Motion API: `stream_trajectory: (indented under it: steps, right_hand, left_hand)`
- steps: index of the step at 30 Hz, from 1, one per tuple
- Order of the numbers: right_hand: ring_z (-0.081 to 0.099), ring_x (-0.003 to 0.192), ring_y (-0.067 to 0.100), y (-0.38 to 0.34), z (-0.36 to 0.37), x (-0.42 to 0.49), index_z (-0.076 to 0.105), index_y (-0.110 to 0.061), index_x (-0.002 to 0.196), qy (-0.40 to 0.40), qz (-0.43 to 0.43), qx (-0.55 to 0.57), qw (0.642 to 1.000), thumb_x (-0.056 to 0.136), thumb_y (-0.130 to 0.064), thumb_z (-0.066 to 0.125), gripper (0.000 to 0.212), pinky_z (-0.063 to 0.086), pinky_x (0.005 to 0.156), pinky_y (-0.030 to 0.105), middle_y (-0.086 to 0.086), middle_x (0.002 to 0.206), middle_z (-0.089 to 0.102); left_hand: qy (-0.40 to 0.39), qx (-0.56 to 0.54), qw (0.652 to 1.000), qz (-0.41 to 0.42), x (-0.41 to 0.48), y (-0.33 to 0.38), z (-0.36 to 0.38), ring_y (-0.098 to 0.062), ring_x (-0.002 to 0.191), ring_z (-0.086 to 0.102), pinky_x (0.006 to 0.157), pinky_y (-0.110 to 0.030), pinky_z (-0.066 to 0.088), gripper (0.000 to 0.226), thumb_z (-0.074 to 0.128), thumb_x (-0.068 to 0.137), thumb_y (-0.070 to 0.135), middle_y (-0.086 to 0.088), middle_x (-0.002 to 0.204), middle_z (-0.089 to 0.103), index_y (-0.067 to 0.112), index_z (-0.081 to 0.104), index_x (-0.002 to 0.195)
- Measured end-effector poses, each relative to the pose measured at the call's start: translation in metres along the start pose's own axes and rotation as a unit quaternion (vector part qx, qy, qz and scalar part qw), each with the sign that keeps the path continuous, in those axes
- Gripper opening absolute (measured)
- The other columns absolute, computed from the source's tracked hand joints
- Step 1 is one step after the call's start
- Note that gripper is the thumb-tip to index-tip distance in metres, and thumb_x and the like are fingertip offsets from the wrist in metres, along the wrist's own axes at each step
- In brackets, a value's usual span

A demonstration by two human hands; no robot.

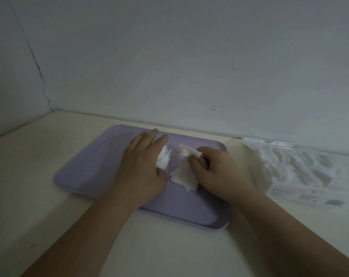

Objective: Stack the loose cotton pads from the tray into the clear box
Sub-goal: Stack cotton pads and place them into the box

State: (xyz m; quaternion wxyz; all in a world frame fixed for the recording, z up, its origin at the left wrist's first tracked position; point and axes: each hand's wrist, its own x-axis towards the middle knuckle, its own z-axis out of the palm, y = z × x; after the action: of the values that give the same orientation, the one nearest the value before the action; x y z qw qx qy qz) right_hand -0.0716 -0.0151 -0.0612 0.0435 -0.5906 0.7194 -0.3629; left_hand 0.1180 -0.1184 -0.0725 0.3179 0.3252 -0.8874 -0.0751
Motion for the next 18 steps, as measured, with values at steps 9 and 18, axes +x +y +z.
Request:
stream_trajectory:
  steps: [9, 18]
  right_hand:
    - [0.063, 0.076, 0.025, 0.004, -0.007, 0.002, 0.07, -0.001, 0.104, -0.05, 0.095, 0.431, 0.896, 0.089, -0.03, 0.07, 0.033, 0.05, 0.065, 0.036, 0.014, 0.085, 0.069]
    - [0.071, 0.087, 0.036, -0.005, -0.011, -0.003, 0.072, 0.009, 0.101, -0.072, 0.138, 0.534, 0.831, 0.101, -0.013, 0.055, 0.028, 0.062, 0.071, 0.043, 0.033, 0.097, 0.072]
  left_hand:
    - [-0.012, -0.295, 0.945, -0.139, -0.004, 0.029, -0.004, 0.006, 0.121, 0.057, 0.099, -0.026, 0.051, 0.069, 0.068, 0.076, 0.037, 0.024, 0.127, 0.064, 0.041, 0.051, 0.143]
    - [0.013, -0.309, 0.944, -0.114, -0.004, 0.027, 0.002, -0.009, 0.087, 0.072, 0.08, -0.032, 0.059, 0.019, 0.079, 0.085, 0.023, 0.013, 0.091, 0.077, 0.03, 0.078, 0.103]
